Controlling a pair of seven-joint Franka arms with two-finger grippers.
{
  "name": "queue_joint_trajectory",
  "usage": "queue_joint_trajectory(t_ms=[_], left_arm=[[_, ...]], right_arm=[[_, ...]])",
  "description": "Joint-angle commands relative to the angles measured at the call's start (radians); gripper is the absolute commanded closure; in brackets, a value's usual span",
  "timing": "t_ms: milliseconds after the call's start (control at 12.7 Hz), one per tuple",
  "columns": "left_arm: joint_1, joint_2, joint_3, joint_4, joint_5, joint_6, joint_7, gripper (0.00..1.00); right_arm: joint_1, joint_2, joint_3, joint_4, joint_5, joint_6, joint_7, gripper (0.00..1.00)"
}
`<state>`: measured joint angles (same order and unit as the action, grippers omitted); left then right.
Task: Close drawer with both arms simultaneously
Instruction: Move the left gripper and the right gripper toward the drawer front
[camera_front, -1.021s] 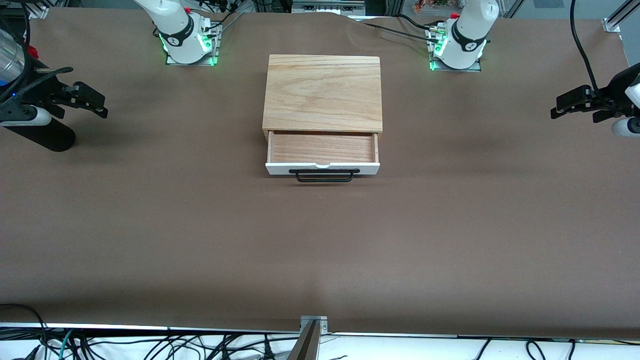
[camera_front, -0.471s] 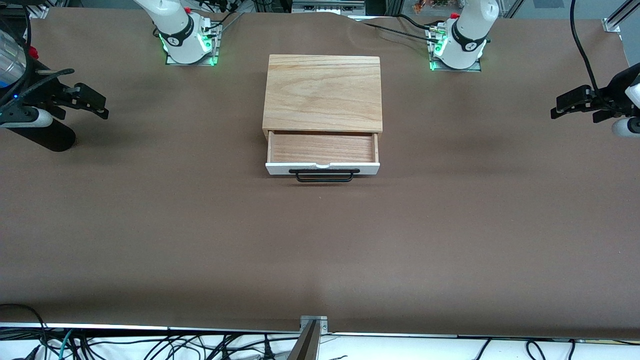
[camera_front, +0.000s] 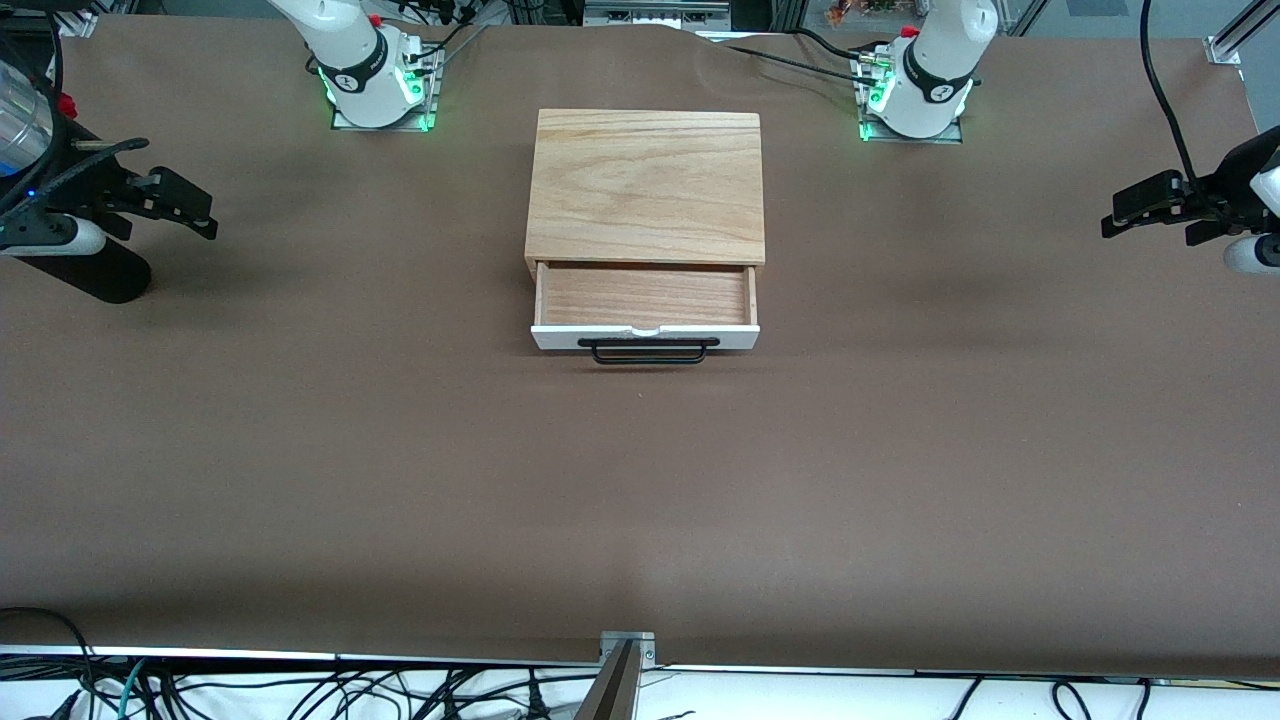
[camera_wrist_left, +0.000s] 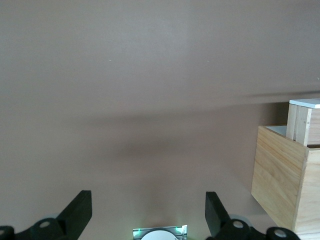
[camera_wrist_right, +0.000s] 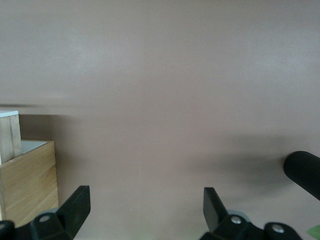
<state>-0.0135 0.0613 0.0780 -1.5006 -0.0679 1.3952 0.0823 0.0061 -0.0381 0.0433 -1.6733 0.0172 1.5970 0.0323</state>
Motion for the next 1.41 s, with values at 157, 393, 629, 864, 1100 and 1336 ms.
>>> queue_joint_trajectory(t_ms=[157,393,629,864,1100,1336], left_arm=[[-0.019,0.054,-0.001,0.029,-0.065,-0.004,-0.009,0.00],[-0.046,0.173,-0.001,0.048,-0.197,0.066,-0.009,0.00],[-0.120,0.294,-0.001,0.048,-0.295,0.215,-0.009,0.00],[-0.201,0.400,-0.001,0.048,-0.369,0.356,-0.022,0.00],[-0.284,0.503,-0.001,0.048,-0.389,0.529,-0.021,0.00],[-0.357,0.560,-0.001,0.048,-0.495,0.611,-0.022,0.00]], right_arm=[[0.003,0.026,0.001,-0.009,0.061,0.023,0.003,0.00],[0.029,0.128,0.003,-0.008,0.212,0.087,0.005,0.00],[0.151,0.263,0.003,-0.006,0.271,0.220,0.014,0.00],[0.183,0.404,0.003,0.021,0.434,0.368,0.012,0.00],[0.247,0.513,0.003,0.055,0.591,0.489,0.012,0.00],[0.302,0.553,0.001,0.052,0.693,0.558,0.021,0.00]])
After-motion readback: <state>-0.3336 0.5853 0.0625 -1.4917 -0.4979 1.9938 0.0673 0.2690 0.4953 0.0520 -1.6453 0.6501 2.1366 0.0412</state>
